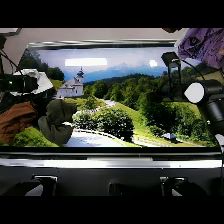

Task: Fold the clothes and pants, and hang the long-sleeved shirts on hangers.

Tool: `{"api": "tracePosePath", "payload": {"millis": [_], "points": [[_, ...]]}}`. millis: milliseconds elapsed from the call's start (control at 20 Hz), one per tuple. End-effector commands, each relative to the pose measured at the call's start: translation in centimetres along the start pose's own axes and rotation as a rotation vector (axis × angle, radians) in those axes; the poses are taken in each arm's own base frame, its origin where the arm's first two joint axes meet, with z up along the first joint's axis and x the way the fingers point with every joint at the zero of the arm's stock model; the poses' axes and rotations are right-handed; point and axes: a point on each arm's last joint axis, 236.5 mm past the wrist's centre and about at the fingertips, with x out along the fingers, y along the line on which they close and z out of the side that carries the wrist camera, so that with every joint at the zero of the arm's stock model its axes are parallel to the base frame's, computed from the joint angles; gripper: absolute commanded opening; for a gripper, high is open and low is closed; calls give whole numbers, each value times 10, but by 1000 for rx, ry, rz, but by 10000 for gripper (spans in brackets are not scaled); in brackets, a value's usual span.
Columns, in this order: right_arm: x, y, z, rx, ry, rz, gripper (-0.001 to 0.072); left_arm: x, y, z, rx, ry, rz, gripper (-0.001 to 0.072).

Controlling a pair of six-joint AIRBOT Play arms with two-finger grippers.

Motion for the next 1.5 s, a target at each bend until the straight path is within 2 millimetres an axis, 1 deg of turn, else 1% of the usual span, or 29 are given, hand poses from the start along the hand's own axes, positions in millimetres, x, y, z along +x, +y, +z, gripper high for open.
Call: {"api": "tracePosePath", "payload": {"millis": [0,650,1050,1100,1150,1200,1300,1350,1450], "points": [[0,0,0,0,-1,1,30,0,0,0,1,0,0,17],[0,0,0,0,-1,1,30,0,0,0,1,-1,0,18],[0,0,1,0,-3,1,30,0,0,10,1,-42,1,22],[0,0,1,0,-3,0,30,0,0,9,-9,-40,1,165],[0,0,1,0,-3,0,30,2,0,7,-50,-26,1,702],[0,0,1,0,-3,0,30,5,7,0,-96,6,25,720],[0,1,1,2,-3,3,30,22,35,-20,-114,100,126,720],[0,1,1,2,-4,3,30,37,46,-32,-137,147,149,720],[0,1,1,2,-3,3,30,75,62,-57,-191,214,164,720]]}}
